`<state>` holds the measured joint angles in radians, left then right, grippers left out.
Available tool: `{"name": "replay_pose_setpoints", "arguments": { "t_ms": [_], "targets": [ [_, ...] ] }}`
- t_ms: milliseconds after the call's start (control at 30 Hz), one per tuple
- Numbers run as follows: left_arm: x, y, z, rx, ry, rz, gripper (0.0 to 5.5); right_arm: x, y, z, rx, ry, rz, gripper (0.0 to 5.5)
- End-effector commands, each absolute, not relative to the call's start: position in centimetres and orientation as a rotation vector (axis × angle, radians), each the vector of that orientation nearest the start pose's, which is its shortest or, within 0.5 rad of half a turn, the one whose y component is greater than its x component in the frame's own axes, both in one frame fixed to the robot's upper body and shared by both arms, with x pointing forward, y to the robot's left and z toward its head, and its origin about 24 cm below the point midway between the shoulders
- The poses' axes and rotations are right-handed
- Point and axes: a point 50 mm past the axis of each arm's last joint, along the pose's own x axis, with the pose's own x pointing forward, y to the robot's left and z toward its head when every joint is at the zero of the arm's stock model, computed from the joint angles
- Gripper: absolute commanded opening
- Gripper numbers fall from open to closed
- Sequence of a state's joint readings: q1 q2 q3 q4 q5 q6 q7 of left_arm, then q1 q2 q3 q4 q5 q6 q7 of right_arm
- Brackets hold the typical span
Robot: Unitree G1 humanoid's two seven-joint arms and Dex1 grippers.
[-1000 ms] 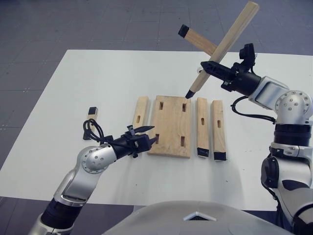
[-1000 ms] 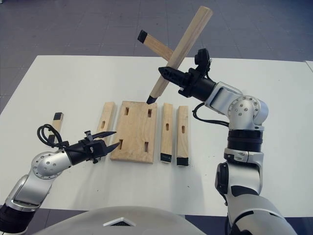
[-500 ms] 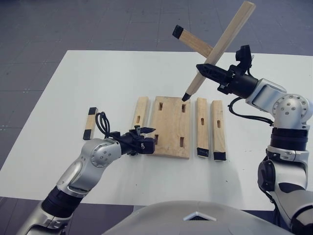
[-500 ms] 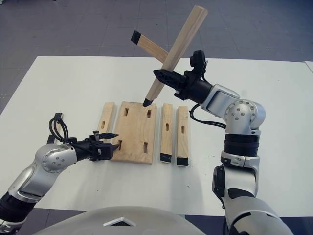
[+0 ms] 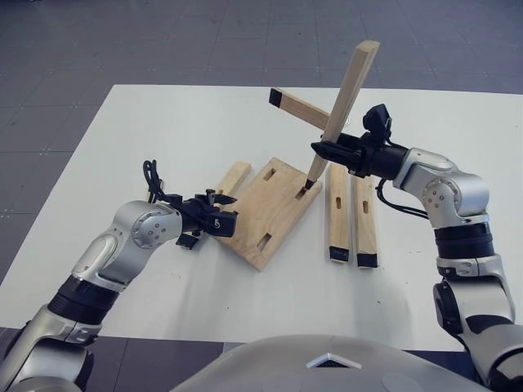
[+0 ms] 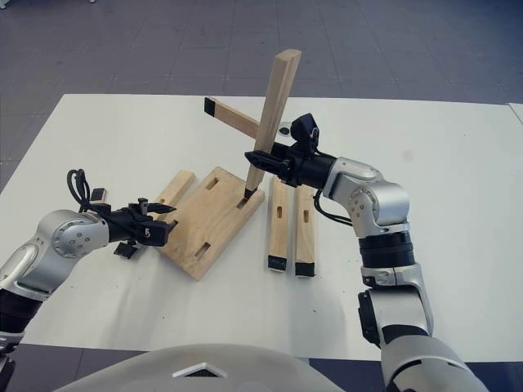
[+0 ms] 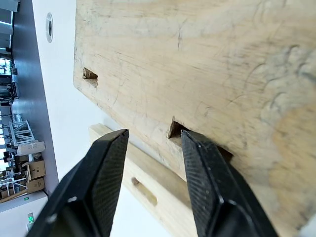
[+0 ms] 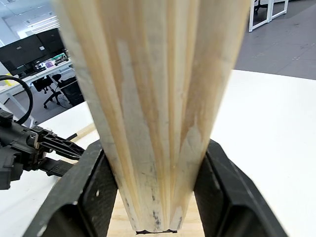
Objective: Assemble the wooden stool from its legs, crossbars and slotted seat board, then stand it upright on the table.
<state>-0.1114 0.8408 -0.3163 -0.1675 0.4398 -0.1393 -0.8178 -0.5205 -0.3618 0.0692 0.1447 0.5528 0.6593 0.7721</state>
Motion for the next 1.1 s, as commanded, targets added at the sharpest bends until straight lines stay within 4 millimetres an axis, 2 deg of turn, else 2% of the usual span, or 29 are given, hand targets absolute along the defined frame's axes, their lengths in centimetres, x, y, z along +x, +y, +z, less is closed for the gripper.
{"name": "replay_pose_setpoints", "arguments": {
  "t_ms": [33,267,500,633,733,867,933,967,1033,1100],
  "targets": [
    [23.3,18.2,7.0,1.317,0.197,-1.135,1.96,32.1,-12.3,11.0,0.209,0.273,1.008,2.02],
    [24.0,18.7,7.3,1.324,0.202,-1.111,1.96,31.8,-12.7,8.2,0.144,0.358,1.010,2.02],
    [24.6,18.9,7.6,1.318,0.202,-1.102,1.96,31.7,-14.8,4.5,-0.018,0.461,0.961,2.02],
    [24.8,18.6,7.7,1.303,0.192,-1.104,1.96,29.6,-13.7,3.5,-0.035,0.431,1.017,2.02],
    [24.9,18.4,7.7,1.303,0.188,-1.108,1.96,27.7,-13.4,1.7,-0.034,0.476,1.042,2.02],
    [24.8,18.1,7.5,1.283,0.186,-1.095,1.96,27.1,-13.9,0.9,-0.070,0.505,1.040,2.02],
    [24.4,17.8,7.2,1.268,0.187,-1.096,1.96,26.8,-14.7,-0.1,-0.005,0.568,1.012,2.02],
    [24.4,17.6,7.1,1.265,0.186,-1.098,1.96,26.7,-15.1,-0.4,0.040,0.599,0.999,2.02],
    [24.4,17.5,7.1,1.260,0.182,-1.091,1.96,27.4,-15.6,0.5,0.132,0.605,0.976,2.02],
    [24.4,17.6,7.1,1.257,0.184,-1.085,1.96,28.4,-15.9,1.7,0.125,0.566,0.966,2.02]
  ]
}}
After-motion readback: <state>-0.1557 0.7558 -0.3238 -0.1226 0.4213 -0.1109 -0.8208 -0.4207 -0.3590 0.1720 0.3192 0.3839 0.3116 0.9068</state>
